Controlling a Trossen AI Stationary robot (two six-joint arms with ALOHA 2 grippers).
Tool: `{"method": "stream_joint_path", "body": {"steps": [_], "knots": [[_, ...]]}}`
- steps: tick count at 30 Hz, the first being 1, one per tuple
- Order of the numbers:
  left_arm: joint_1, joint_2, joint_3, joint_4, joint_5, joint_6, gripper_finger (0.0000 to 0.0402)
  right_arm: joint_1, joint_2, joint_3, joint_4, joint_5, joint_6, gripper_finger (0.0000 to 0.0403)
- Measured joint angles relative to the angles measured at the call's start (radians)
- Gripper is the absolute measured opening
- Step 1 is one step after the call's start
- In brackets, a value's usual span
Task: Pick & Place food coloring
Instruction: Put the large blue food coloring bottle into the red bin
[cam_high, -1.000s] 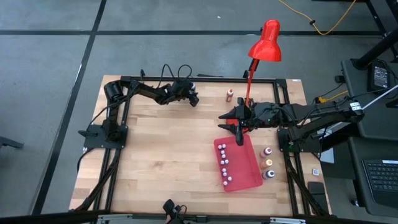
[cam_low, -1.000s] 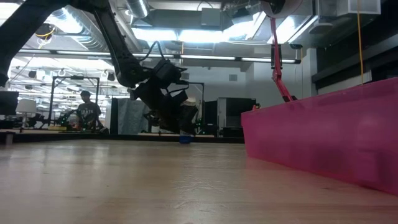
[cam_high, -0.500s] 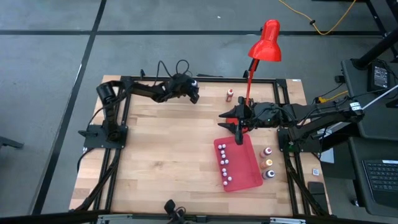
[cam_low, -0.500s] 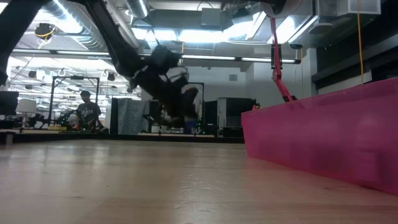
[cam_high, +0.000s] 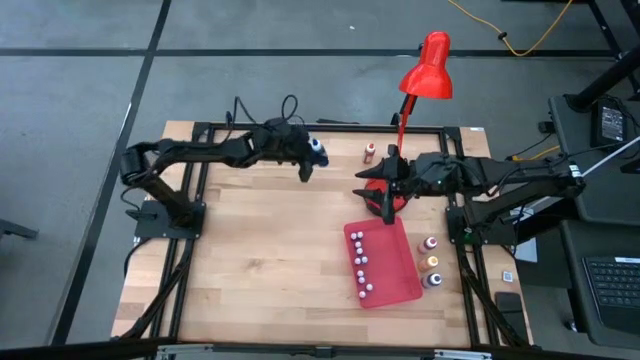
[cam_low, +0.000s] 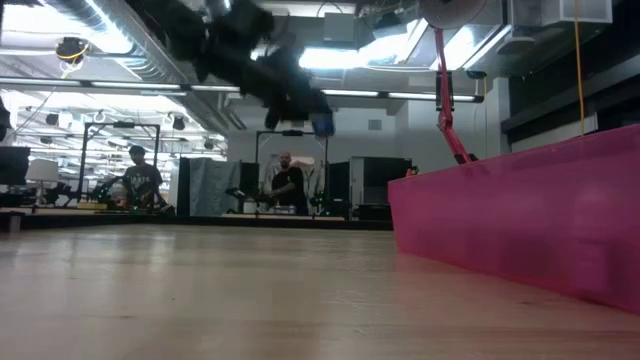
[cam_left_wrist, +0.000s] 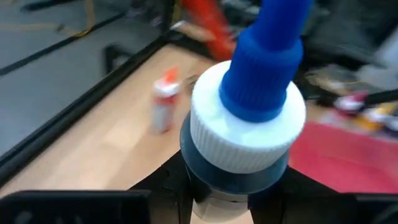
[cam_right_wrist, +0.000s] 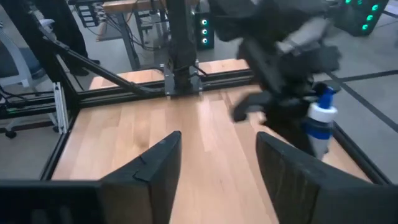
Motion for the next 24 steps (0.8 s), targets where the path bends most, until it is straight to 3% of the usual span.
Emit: {"method": "stream_joint_path", "body": {"steps": [7,12,16,24], "knots": [[-0.169,-0.121,0.048,-0.082,0.003,-0.034,0.0106,-0.036,0.029,0.013,0.027,-0.039,0.031,0.0249],[-0.280,-0.111,0.180,-0.235,0.000,0.021,0.0105,-0.042,0.094,0.014,0.104,-0.139,0.034,0.0252],[-0.332,-0.082,0.259,-0.339,-0.019,0.050,0.0105,-0.042,0.112,0.013,0.118,-0.135,0.034,0.0252],[-0.391,-0.065,0.287,-0.361,-0.067,0.043,0.0105,-0.042,0.136,0.014,0.136,-0.136,0.038,0.0252]]}}
